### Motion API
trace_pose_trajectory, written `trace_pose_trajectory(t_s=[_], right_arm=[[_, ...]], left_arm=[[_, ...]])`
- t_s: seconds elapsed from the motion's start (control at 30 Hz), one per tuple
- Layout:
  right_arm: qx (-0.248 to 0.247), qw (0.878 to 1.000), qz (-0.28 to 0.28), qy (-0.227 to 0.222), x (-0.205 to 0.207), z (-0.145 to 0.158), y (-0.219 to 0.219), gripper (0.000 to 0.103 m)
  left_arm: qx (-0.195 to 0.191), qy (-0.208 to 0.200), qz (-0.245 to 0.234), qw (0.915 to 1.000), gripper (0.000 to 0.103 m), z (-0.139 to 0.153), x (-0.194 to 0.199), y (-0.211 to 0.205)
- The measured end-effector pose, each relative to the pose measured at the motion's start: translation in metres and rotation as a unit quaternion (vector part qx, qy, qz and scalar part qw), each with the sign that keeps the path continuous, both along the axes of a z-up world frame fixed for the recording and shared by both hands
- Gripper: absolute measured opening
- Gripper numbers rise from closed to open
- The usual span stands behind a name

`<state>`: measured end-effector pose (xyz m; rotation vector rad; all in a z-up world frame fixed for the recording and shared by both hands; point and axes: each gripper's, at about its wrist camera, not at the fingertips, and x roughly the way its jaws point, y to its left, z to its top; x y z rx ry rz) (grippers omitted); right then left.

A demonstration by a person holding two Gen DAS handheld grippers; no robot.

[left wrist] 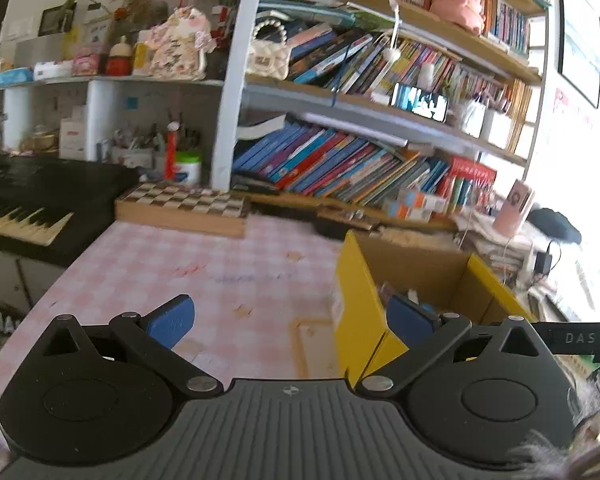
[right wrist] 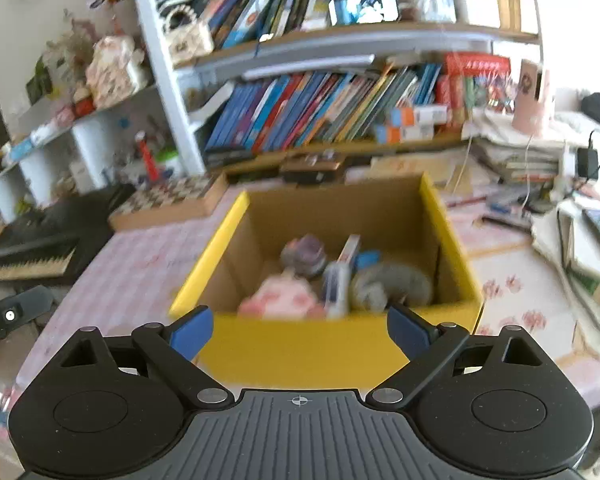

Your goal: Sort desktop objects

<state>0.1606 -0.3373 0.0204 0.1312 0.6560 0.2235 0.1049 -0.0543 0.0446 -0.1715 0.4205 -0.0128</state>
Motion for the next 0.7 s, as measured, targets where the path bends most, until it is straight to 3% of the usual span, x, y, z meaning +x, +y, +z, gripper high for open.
trace_pose_trajectory(t_s=[0.17, 0.4, 0.7], right_arm=[[-0.005, 1.0, -0.011, -0.001, -0.037, -0.002, 0.015, 0.096], [-0.01, 1.0, -0.006, -0.01, -0.099, -0.001, 0.04, 0.096], [-0.04, 0.999, -0.003, -0.025, -0.147, -0.002, 0.063, 0.096]], left_arm=[[-0.008, 0.015, 0.0, 0.9999, 0.103, -0.007, -0.034, 0.012], [0.013, 0.029, -0.003, 0.9995, 0.103, -0.008, -0.086, 0.011], [-0.008, 0.052, -0.024, 0.9983, 0.103, -0.018, -0.125, 0.019]])
